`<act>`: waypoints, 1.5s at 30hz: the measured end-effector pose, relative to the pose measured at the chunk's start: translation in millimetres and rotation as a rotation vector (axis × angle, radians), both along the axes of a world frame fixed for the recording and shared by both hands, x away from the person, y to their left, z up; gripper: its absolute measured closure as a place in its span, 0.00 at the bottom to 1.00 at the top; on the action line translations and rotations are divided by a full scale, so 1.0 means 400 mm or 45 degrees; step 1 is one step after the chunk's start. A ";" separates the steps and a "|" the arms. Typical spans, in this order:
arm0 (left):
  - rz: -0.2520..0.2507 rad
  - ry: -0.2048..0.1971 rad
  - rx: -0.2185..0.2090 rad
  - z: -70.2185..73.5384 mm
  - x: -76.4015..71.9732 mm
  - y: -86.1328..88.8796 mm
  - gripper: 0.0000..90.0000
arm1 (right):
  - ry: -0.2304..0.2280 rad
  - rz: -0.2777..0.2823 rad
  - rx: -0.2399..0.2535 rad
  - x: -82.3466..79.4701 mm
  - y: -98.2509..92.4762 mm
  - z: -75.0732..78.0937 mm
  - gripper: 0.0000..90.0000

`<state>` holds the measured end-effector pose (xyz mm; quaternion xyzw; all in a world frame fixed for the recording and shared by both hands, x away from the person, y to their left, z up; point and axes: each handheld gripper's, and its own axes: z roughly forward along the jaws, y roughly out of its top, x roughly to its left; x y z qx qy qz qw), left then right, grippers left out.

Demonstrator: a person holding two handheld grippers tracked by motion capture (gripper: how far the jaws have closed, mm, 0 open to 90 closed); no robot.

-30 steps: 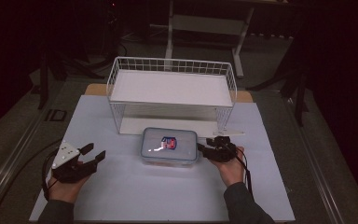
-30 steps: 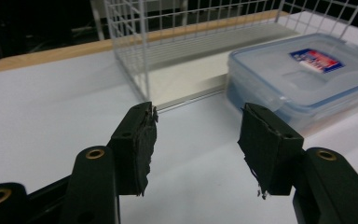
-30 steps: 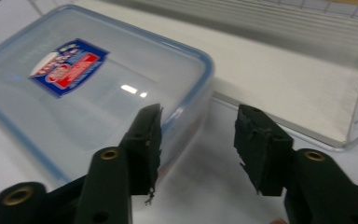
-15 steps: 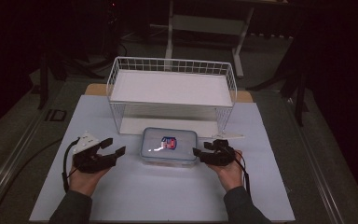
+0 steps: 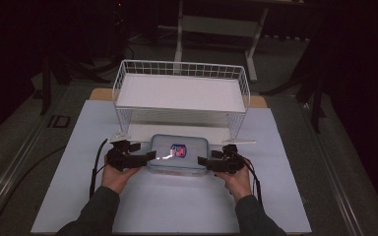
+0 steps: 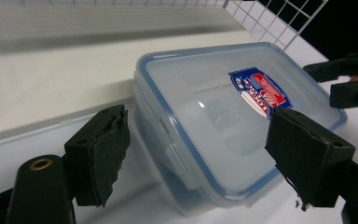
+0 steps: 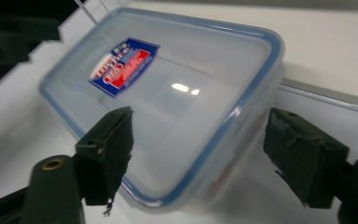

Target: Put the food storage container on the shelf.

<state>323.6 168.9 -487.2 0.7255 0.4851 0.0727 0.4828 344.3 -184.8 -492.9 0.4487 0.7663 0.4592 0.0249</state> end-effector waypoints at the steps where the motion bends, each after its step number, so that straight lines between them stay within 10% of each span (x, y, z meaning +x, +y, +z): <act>1: -0.019 0.049 -0.023 -0.011 0.014 -0.005 0.22 | 0.027 0.012 0.037 0.006 0.002 -0.005 0.25; 11: -0.036 0.139 -0.025 -0.047 0.051 -0.029 0.21 | 0.134 0.012 0.083 0.036 0.018 -0.036 0.16; 20: -0.079 0.316 -0.172 -0.075 0.084 -0.041 0.15 | 0.230 0.042 0.122 0.057 0.024 -0.048 0.12; 34: -0.077 0.407 -0.221 -0.077 0.091 -0.027 0.17 | 0.356 0.011 0.189 0.069 0.008 -0.051 0.21; 45: -0.082 0.394 -0.279 -0.062 0.037 0.008 0.38 | 0.301 0.012 0.204 0.024 -0.018 -0.029 0.40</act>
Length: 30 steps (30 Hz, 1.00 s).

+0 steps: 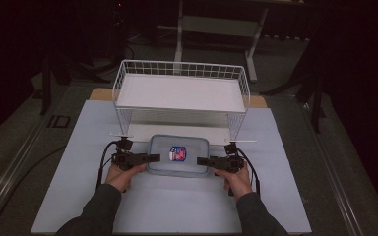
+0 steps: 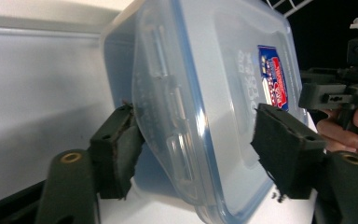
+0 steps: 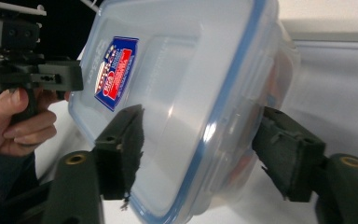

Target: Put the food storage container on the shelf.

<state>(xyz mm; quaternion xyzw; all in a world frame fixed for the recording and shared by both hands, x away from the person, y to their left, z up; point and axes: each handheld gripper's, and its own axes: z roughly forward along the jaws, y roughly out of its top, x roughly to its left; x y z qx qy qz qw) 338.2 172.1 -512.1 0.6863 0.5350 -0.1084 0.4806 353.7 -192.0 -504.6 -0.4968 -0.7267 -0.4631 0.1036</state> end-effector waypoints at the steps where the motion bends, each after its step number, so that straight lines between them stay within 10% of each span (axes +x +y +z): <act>1: 0.001 -0.010 0.003 0.002 -0.008 0.001 0.39 | -0.011 0.006 -0.004 -0.008 -0.002 0.003 0.41; 30: -0.057 -0.187 -0.019 -0.003 -0.095 0.025 0.55 | -0.139 0.085 0.064 -0.077 -0.041 0.001 0.57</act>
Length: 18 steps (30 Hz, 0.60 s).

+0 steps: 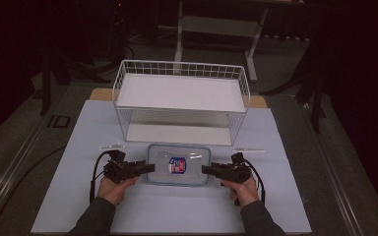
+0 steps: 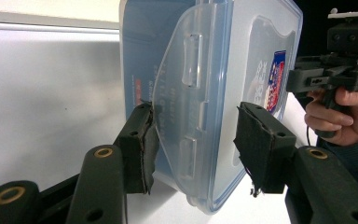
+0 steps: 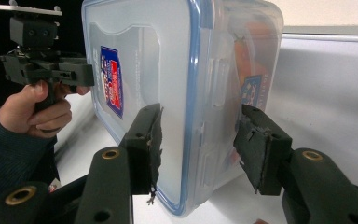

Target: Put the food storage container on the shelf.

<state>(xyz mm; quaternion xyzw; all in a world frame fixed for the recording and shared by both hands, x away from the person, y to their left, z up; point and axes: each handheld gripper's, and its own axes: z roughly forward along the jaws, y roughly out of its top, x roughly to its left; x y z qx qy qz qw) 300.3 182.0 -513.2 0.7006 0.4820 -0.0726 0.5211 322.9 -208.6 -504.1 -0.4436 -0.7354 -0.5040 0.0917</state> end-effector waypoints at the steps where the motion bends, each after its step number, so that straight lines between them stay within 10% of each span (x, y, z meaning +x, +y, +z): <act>1: 0.000 0.000 0.000 0.000 0.000 0.000 0.55 | -0.006 -0.001 -0.004 -0.001 0.000 0.001 0.57; 18: 0.008 -0.039 0.004 0.031 -0.017 -0.003 0.55 | -0.084 -0.002 0.000 -0.018 -0.001 0.032 0.57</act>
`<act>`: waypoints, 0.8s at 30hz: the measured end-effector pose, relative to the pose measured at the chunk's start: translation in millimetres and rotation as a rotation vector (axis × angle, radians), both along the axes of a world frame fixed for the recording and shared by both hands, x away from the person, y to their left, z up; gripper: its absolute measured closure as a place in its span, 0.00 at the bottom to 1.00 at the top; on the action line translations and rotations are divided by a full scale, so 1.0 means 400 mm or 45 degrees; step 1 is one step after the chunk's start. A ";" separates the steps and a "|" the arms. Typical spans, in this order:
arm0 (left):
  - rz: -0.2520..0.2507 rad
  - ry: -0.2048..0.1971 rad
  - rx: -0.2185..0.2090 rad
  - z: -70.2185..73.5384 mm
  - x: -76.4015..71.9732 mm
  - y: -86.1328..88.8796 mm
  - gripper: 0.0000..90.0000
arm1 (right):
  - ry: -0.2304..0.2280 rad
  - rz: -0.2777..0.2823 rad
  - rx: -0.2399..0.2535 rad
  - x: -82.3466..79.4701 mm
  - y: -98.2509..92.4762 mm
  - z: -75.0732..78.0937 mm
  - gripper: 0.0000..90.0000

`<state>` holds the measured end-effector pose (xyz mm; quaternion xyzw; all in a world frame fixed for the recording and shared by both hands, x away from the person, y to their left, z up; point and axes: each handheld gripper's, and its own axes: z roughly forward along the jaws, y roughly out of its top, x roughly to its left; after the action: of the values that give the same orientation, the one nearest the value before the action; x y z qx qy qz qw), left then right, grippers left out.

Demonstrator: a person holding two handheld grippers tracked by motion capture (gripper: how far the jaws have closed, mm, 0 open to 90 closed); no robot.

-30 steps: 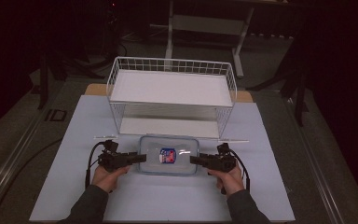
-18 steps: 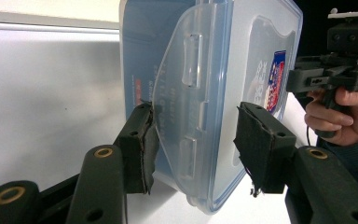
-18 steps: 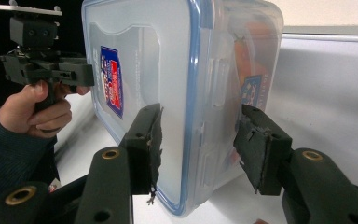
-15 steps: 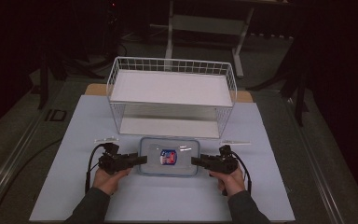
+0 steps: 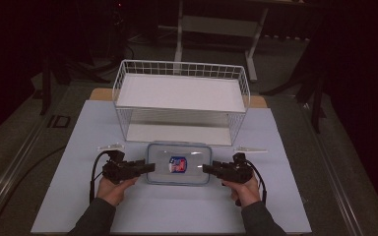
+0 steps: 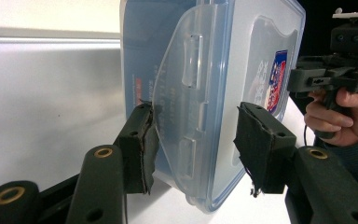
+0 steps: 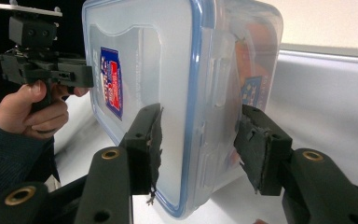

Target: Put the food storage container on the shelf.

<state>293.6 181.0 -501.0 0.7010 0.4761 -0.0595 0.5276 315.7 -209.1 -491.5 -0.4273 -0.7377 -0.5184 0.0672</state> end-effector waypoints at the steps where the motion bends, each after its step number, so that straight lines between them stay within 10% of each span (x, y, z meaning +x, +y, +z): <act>1: 0.001 -0.013 0.001 0.006 -0.003 0.000 0.55 | -0.005 0.000 0.002 -0.001 0.000 0.003 0.57; 24: 0.001 -0.174 -0.012 0.086 -0.027 -0.008 0.55 | -0.198 -0.026 0.024 -0.030 -0.008 0.095 0.57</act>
<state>282.7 177.8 -466.8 0.7008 0.4389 -0.0134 0.5621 303.9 -212.1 -453.4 -0.3925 -0.7314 -0.5576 0.0085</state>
